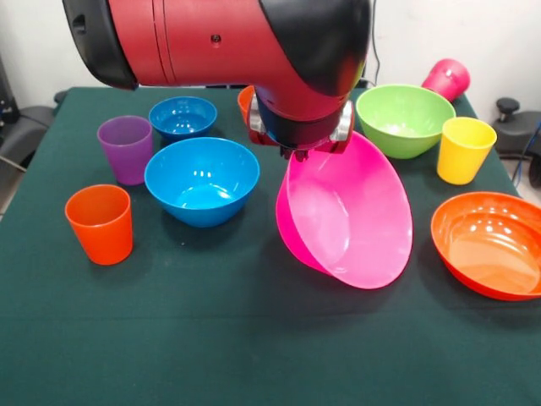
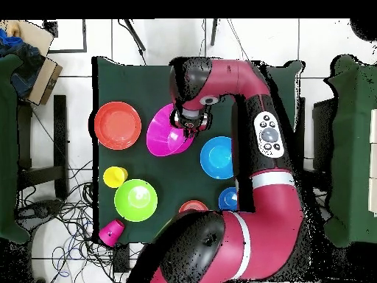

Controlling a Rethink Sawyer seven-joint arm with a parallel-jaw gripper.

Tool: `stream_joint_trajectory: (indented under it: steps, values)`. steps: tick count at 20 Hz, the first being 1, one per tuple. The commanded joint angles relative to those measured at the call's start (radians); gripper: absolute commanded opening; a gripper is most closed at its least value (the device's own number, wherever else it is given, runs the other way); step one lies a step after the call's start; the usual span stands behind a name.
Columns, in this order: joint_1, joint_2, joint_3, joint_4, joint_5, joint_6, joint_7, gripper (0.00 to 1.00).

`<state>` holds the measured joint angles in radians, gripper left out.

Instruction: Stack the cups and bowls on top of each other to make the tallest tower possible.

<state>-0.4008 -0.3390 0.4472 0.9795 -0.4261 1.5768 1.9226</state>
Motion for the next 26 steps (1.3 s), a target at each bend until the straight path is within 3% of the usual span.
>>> stream_joint_trajectory:
  steps: [1, 8, 19, 26]
  values:
    - [-0.007, -0.023, 0.042, 0.069, -0.048, -0.04, -0.278, 0.0]
    - [0.018, -0.122, 0.032, 0.092, -0.031, 0.029, -0.228, 0.0]
    - [0.016, -0.123, 0.039, 0.074, -0.024, 0.069, -0.227, 0.0]
    - [0.031, -0.086, 0.051, -0.006, -0.037, 0.133, -0.242, 0.0]
